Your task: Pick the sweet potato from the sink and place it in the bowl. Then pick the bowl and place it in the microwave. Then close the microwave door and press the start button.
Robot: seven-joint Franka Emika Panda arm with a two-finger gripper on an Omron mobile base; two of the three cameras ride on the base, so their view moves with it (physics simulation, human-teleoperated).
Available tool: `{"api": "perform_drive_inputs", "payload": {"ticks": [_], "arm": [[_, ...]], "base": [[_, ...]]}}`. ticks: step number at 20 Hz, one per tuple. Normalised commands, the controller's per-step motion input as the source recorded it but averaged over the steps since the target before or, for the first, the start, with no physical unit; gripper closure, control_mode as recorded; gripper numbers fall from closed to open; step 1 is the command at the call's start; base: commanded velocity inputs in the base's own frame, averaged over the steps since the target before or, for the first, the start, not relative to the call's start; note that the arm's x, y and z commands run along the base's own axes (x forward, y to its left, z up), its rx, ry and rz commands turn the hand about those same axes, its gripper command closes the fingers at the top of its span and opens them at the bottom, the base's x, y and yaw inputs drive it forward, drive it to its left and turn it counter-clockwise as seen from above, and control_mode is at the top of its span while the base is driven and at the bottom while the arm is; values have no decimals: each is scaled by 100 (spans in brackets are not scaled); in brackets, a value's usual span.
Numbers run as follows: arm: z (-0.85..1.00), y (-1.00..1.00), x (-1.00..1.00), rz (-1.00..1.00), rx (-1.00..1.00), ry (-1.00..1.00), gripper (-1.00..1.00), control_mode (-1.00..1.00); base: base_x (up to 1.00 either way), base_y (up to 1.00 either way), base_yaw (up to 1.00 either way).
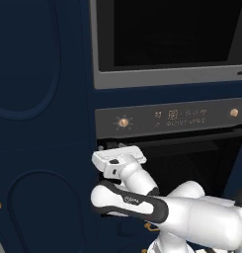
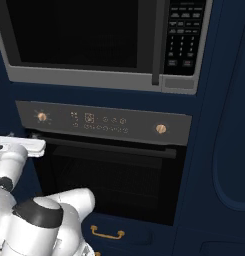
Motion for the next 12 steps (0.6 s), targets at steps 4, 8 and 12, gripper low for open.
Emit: {"api": "perform_drive_inputs", "payload": {"ticks": [4,8,12], "arm": [[100,0,-48,-18,-60,-1,-100,-100],[100,0,-48,-15,-39,1,-100,-100],[100,0,-55,-11,-6,18,-100,-100]], "base": [[0,0,0],[0,0,0],[0,0,0]]}}
